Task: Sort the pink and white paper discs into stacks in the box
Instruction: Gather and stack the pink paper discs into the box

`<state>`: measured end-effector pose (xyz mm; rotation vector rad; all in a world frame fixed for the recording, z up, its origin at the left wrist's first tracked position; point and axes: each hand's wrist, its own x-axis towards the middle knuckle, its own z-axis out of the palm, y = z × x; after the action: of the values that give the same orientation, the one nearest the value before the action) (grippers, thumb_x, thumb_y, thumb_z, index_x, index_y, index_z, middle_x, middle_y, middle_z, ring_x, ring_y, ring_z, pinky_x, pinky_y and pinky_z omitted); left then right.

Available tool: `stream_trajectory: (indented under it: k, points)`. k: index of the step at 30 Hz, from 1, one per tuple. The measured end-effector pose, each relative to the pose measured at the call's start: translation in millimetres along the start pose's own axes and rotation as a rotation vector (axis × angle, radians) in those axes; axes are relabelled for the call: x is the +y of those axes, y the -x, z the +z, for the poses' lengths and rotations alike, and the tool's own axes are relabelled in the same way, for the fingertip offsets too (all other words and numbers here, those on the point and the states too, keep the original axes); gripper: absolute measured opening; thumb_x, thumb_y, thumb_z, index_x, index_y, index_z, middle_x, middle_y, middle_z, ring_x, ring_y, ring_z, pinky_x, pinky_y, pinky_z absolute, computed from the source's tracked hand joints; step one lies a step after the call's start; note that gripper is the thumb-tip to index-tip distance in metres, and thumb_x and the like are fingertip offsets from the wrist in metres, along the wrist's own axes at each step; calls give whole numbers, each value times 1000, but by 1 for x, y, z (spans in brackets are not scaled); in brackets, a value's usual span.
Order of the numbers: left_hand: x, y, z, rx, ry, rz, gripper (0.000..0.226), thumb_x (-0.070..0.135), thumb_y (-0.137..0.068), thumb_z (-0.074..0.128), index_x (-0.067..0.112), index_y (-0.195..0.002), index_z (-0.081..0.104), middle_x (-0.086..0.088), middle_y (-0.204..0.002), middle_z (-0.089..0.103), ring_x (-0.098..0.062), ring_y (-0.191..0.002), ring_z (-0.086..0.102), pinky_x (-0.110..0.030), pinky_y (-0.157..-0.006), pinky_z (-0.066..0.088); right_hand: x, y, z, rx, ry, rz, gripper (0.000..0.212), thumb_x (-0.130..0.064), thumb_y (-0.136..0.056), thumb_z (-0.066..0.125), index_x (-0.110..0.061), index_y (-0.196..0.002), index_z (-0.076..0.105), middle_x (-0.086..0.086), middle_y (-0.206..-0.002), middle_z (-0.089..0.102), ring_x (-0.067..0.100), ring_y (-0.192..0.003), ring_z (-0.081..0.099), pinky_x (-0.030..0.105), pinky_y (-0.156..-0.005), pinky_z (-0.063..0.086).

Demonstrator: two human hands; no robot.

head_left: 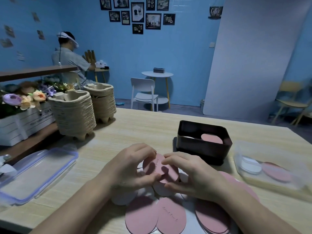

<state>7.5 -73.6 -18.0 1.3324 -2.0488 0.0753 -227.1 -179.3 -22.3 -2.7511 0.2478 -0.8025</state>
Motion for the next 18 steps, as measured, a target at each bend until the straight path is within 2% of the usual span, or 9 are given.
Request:
stream_trajectory:
  k: [4, 8, 10, 12, 15, 18]
  points:
    - [-1, 4, 10, 47, 38, -29, 34, 42, -85, 82, 18, -104, 65, 6, -119, 68, -7, -115, 63, -28, -91, 54, 3, -1, 0, 6, 15, 1, 33, -43, -89, 75, -17, -109, 66, 5, -123, 66, 21, -108, 67, 31, -87, 54]
    - [-3, 10, 13, 62, 97, -71, 39, 48, -83, 80, 21, -107, 65, 5, -128, 68, 0, -131, 57, -24, -101, 49, 4, -1, 1, 33, 8, 11, 27, -42, -89, 77, -20, -101, 66, 1, -128, 65, 16, -114, 67, 25, -90, 53]
    - [-4, 14, 12, 66, 116, -101, 41, 50, -80, 82, 25, -107, 63, 7, -131, 68, 0, -131, 58, -26, -102, 50, 4, -1, 1, 47, 4, 17, 26, -41, -89, 78, -21, -101, 66, 2, -129, 65, 12, -116, 66, 20, -92, 51]
    - [-6, 17, 11, 72, 127, -114, 38, 43, -79, 83, 25, -105, 63, 11, -126, 70, -4, -122, 63, -34, -96, 54, 5, 0, 2, 57, -1, 26, 25, -40, -88, 79, -21, -100, 66, 2, -130, 65, 5, -120, 63, 17, -94, 49]
    - [-7, 17, 11, 93, 157, -107, 33, 35, -79, 84, 22, -103, 65, 15, -118, 72, -8, -110, 68, -37, -89, 57, 5, -1, 1, 54, 1, 29, 26, -38, -87, 80, -21, -99, 66, 2, -129, 66, -16, -119, 50, 14, -93, 47]
    - [-3, 16, 13, 95, 167, -97, 33, 37, -80, 82, 21, -103, 65, 15, -120, 72, -3, -116, 67, -35, -90, 56, 5, -1, 1, 63, 8, 11, 29, -37, -85, 79, -20, -101, 63, 3, -124, 68, -22, -124, 43, 15, -92, 48]
